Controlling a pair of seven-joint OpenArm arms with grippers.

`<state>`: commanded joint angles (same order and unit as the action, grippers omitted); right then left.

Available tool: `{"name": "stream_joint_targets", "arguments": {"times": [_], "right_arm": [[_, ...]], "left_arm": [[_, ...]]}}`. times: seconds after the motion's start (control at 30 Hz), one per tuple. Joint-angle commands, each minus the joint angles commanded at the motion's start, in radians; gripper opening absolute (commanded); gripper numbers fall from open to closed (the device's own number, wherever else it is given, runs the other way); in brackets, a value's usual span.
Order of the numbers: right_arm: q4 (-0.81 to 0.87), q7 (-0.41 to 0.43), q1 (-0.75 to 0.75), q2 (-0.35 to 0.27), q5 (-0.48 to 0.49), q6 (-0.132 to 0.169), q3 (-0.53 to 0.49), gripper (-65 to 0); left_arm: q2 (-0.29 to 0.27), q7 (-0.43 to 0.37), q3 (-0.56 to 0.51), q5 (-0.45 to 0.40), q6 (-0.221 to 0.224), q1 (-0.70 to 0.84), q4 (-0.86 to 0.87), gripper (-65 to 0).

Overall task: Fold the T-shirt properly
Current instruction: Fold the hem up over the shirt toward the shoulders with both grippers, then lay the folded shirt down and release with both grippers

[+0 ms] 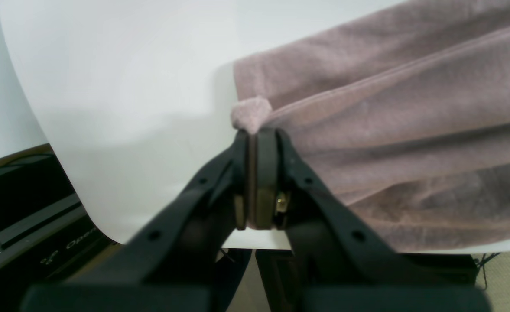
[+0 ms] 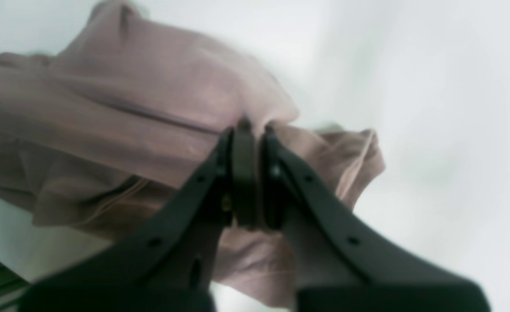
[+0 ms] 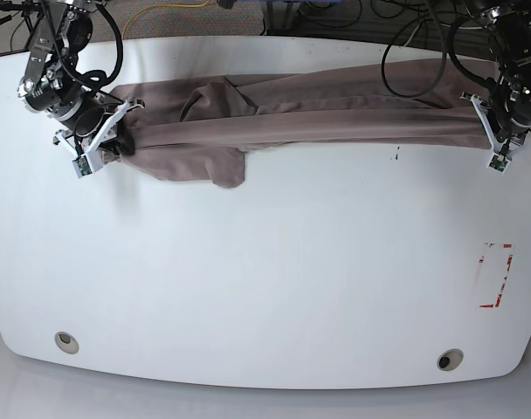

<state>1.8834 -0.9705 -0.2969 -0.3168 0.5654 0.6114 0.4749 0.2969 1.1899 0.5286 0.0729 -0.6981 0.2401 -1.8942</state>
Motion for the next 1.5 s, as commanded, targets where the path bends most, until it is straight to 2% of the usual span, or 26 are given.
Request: {"name": "stream_joint_targets", "arguments": {"times": [0.07,0.17,0.23,0.27,0.37,0.67,0.9,0.97,1.07,1.17,1.27,1.33,1.37,1.5], "right_arm": [[0.003,0.000,-0.009,0.000,0.000,-0.002,0.000,-47.6],[0.008,0.000,-0.017,0.000,0.002,-0.002,0.000,-27.6],[0.020,0.000,-0.017,0.000,0.002,0.000,0.000,-18.7],[0.038,0.002,-0.017,0.002,0.002,0.003,0.002,-12.0],[0.075,0.002,-0.012,0.017,0.002,0.006,0.002,-8.6],[0.094,0.000,0.063,0.089,-0.005,0.006,-0.015,-8.7],[0.086,0.000,0.041,0.104,-0.006,0.000,-0.123,-9.7],[0.086,0.005,0.012,0.106,-0.008,0.000,-0.149,-14.6],[0.083,0.008,-0.018,0.106,-0.008,0.000,-0.155,-26.0],[0.064,0.023,-0.044,0.106,-0.008,0.002,-0.155,-40.7],[0.025,0.051,-0.057,0.097,-0.008,0.002,-0.155,-51.4],[-0.017,0.064,-0.057,0.094,-0.009,0.005,-0.155,-54.9],[-0.049,0.075,-0.055,0.094,-0.009,0.006,-0.155,-55.2],[-0.121,0.129,-0.052,0.072,-0.009,0.006,-0.160,-54.9]], "left_arm": [[0.002,0.000,-0.012,0.000,0.000,0.000,0.000,-48.9],[0.002,0.000,-0.015,0.000,0.000,0.000,0.000,-32.2],[0.002,0.000,-0.015,0.000,0.000,0.000,0.000,-25.0],[0.000,0.000,-0.015,0.000,0.000,0.000,-0.002,-20.0],[-0.002,0.000,-0.014,0.000,0.000,-0.002,-0.009,-18.1],[-0.003,0.000,-0.015,0.002,0.000,-0.032,-0.066,-22.8],[-0.005,0.000,-0.015,-0.008,0.000,-0.009,-0.052,-26.1],[-0.005,-0.003,-0.011,-0.006,0.000,0.017,-0.040,-26.8],[-0.005,-0.006,-0.009,-0.006,0.000,0.043,-0.015,-29.0],[-0.005,-0.014,-0.009,-0.002,0.000,0.063,0.011,-34.9],[-0.020,-0.058,-0.009,-0.002,0.000,0.080,0.034,-41.5],[-0.040,-0.094,-0.008,-0.008,0.000,0.081,0.054,-46.2],[-0.048,-0.114,-0.008,-0.009,0.000,0.081,0.066,-49.4],[-0.054,-0.124,-0.015,-0.009,0.000,0.078,0.106,-54.4]]}}
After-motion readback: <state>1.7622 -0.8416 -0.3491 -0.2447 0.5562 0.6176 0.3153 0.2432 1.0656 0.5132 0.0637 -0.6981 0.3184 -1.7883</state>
